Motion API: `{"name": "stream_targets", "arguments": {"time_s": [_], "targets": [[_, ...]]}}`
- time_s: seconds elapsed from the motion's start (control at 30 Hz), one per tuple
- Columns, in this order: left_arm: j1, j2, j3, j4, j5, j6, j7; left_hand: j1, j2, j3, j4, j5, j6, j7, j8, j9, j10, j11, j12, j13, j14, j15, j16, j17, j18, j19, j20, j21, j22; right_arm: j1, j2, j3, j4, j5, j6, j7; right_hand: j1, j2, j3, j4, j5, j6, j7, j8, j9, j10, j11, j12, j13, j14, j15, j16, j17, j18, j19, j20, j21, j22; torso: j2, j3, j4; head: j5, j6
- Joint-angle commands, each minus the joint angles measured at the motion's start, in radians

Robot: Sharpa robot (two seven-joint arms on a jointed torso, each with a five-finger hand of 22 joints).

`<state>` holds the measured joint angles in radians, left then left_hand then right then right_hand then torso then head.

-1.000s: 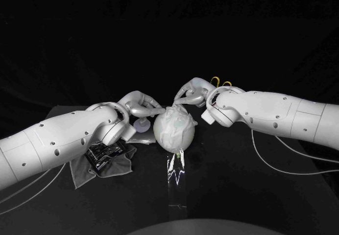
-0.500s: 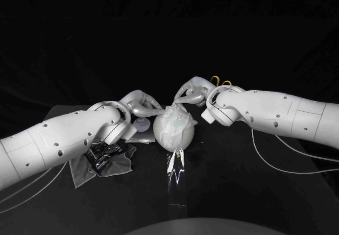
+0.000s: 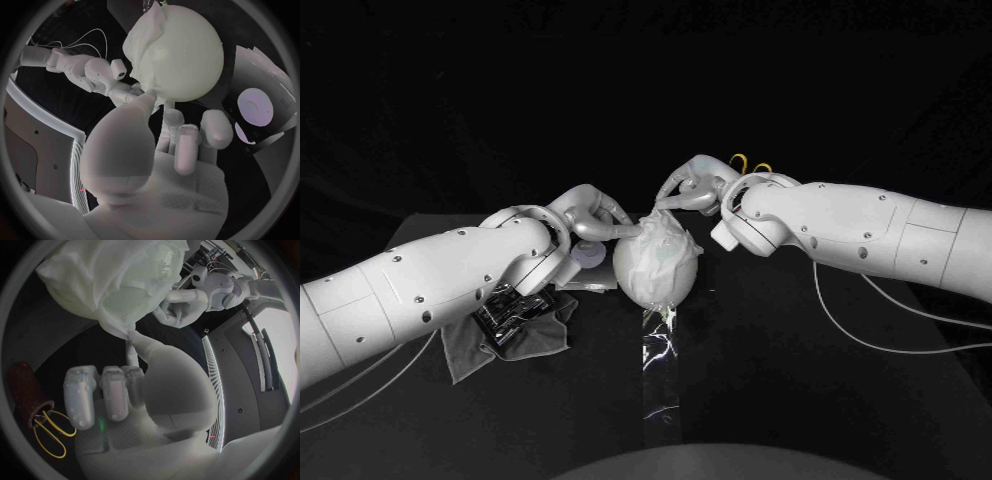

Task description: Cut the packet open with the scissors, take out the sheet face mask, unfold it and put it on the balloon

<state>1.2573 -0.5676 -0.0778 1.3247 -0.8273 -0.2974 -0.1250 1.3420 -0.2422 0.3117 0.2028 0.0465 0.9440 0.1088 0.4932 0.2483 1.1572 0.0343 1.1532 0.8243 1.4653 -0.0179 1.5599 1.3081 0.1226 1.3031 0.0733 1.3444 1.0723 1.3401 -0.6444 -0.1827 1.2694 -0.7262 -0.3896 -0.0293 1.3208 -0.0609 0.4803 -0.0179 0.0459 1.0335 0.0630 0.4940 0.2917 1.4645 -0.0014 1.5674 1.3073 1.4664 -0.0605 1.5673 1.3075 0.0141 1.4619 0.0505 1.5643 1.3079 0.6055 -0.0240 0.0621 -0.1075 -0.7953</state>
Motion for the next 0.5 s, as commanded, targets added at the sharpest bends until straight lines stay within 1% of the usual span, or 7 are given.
{"name": "stream_targets", "arguments": {"time_s": [0.03, 0.1, 0.23, 0.33, 0.37, 0.43, 0.5], "targets": [[0.000, 0.005, 0.001, 0.004, -0.038, 0.003, -0.007, 0.064, 0.039, 0.031, -0.029, 0.002, 0.030, -0.014, 0.015, 0.002, 0.043, -0.013, 0.038, 0.058, 0.105, -0.014, 0.011, 0.263, -0.025, 0.019, -0.004, 0.017, 0.027, 0.000, -0.001, 0.001, 0.001, -0.006, -0.002, 0.003, 0.001, 0.010, 0.007, 0.000, 0.003, 0.008, 0.002, 0.004, 0.041, 0.106, -0.006, 0.003, 0.263, 0.104, -0.004, 0.003, 0.263, -0.014, 0.109, -0.005, 0.007, 0.263, 0.000, -0.0001, -0.0001, 0.000, -0.002], [0.000, 0.007, 0.001, 0.004, -0.040, 0.000, -0.002, 0.115, 0.068, 0.070, -0.052, 0.003, 0.051, -0.023, 0.020, 0.000, 0.064, -0.022, 0.054, 0.086, 0.105, -0.024, 0.011, 0.263, -0.028, 0.029, -0.013, 0.028, 0.045, 0.000, -0.001, 0.001, 0.001, -0.006, -0.002, 0.003, 0.001, 0.010, 0.007, 0.000, 0.003, 0.008, 0.002, 0.004, 0.041, 0.106, -0.006, 0.003, 0.263, 0.104, -0.004, 0.003, 0.263, -0.014, 0.109, -0.005, 0.007, 0.263, 0.000, 0.0001, 0.0001, 0.000, -0.002], [0.000, 0.009, 0.001, 0.004, -0.040, -0.011, 0.013, 0.157, 0.089, 0.130, -0.084, 0.002, 0.087, -0.025, 0.028, -0.002, 0.105, -0.028, 0.085, 0.147, 0.105, -0.033, 0.011, 0.263, -0.034, 0.047, -0.024, 0.045, 0.077, 0.000, -0.002, 0.001, 0.002, -0.006, 0.000, 0.002, 0.001, 0.010, 0.007, 0.000, 0.003, 0.008, 0.002, 0.004, 0.041, 0.106, -0.006, 0.003, 0.263, 0.104, -0.004, 0.003, 0.263, -0.014, 0.109, -0.005, 0.007, 0.263, 0.000, 0.0002, -0.0001, 0.000, -0.003], [0.000, 0.010, 0.001, 0.004, -0.032, -0.027, 0.032, 0.147, 0.078, 0.203, -0.103, 0.000, 0.103, -0.022, 0.029, -0.003, 0.131, -0.026, 0.090, 0.171, 0.105, -0.032, 0.011, 0.263, -0.038, 0.059, -0.029, 0.058, 0.100, 0.000, -0.002, 0.001, 0.002, -0.006, 0.003, 0.001, -0.001, 0.010, 0.010, -0.001, 0.003, 0.006, 0.002, 0.007, 0.043, 0.106, -0.006, 0.003, 0.263, 0.104, -0.004, 0.003, 0.263, -0.014, 0.109, -0.005, 0.007, 0.263, 0.000, 0.0001, -0.0002, 0.000, -0.004], [0.000, 0.010, 0.001, 0.004, -0.028, -0.033, 0.038, 0.134, 0.059, 0.241, -0.118, 0.003, 0.106, -0.021, 0.028, -0.002, 0.140, -0.031, 0.090, 0.178, 0.105, -0.033, 0.011, 0.263, -0.040, 0.063, -0.029, 0.064, 0.109, 0.000, -0.003, 0.001, 0.003, -0.006, 0.004, 0.001, -0.001, 0.010, 0.010, -0.001, 0.003, 0.006, 0.002, 0.007, 0.043, 0.106, -0.006, 0.003, 0.263, 0.104, -0.004, 0.003, 0.263, -0.014, 0.109, -0.005, 0.007, 0.263, 0.000, 0.0000, -0.0004, -0.001, -0.004], [0.000, 0.011, 0.001, 0.004, -0.019, -0.043, 0.050, 0.126, 0.055, 0.262, -0.124, 0.002, 0.108, -0.024, 0.029, -0.001, 0.145, -0.029, 0.090, 0.182, 0.105, -0.034, 0.011, 0.263, -0.041, 0.066, -0.029, 0.067, 0.114, 0.000, -0.004, 0.001, 0.003, -0.006, 0.005, 0.000, -0.001, 0.010, 0.010, -0.001, 0.003, 0.006, 0.002, 0.007, 0.043, 0.106, -0.006, 0.003, 0.263, 0.104, -0.004, 0.003, 0.263, -0.014, 0.109, -0.005, 0.007, 0.263, 0.000, -0.0001, -0.0007, -0.001, -0.004], [0.000, 0.011, 0.002, 0.003, -0.005, -0.056, 0.063, 0.095, 0.036, 0.325, -0.147, 0.000, 0.113, -0.028, 0.033, 0.005, 0.156, -0.034, 0.087, 0.189, 0.105, -0.035, 0.011, 0.263, -0.043, 0.068, -0.030, 0.072, 0.123, 0.000, -0.005, 0.001, 0.005, -0.006, 0.005, 0.000, -0.001, 0.010, 0.010, -0.001, 0.003, 0.006, 0.002, 0.007, 0.043, 0.106, -0.006, 0.003, 0.263, 0.104, -0.004, 0.003, 0.263, -0.014, 0.109, -0.005, 0.007, 0.263, 0.000, -0.0002, -0.0010, -0.001, -0.004]]}}
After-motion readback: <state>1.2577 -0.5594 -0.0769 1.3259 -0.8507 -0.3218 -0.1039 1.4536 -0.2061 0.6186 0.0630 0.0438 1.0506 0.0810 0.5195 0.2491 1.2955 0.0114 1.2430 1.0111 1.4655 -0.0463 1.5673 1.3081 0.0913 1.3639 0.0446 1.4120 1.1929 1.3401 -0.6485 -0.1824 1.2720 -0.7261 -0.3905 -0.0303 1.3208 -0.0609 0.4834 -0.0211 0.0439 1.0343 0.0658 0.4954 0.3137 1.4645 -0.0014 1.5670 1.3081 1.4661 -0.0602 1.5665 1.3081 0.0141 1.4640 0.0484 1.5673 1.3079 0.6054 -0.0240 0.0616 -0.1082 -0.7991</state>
